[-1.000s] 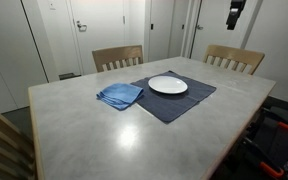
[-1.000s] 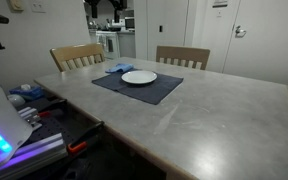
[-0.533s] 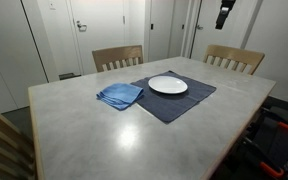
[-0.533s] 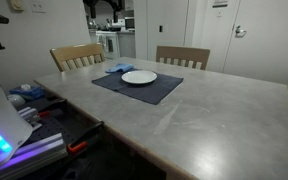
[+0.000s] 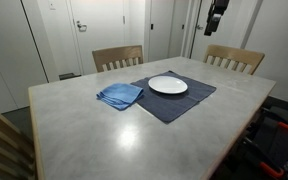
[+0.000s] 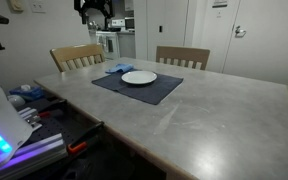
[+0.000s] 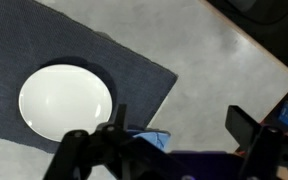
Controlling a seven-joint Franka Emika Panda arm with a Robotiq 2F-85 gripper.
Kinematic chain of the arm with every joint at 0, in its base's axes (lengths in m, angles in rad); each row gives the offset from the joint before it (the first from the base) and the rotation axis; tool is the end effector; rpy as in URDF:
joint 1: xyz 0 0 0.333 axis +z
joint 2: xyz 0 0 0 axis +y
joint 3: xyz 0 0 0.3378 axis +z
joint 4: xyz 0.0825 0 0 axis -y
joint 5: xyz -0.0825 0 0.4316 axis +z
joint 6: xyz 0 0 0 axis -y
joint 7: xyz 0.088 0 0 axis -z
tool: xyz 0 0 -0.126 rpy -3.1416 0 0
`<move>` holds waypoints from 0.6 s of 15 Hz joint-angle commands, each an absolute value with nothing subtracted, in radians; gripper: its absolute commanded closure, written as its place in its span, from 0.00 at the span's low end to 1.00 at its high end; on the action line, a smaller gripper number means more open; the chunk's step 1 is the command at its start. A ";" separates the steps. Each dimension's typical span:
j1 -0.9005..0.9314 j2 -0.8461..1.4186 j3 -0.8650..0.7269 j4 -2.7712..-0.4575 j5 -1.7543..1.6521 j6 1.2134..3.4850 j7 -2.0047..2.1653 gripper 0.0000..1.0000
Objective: Use the blue towel to wipe the white plate then put the blue towel on the table
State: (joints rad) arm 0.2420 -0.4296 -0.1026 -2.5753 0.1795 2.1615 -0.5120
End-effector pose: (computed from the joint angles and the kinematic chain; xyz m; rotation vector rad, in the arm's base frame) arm 0.4260 0.0716 0.3847 -2.8383 -0.8178 -0.0685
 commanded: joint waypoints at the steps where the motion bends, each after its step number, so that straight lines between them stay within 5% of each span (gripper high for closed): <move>1: 0.266 -0.339 -0.062 -2.528 0.216 2.202 -0.558 0.00; 9: 0.297 -0.131 0.021 -2.373 0.276 2.320 -0.589 0.00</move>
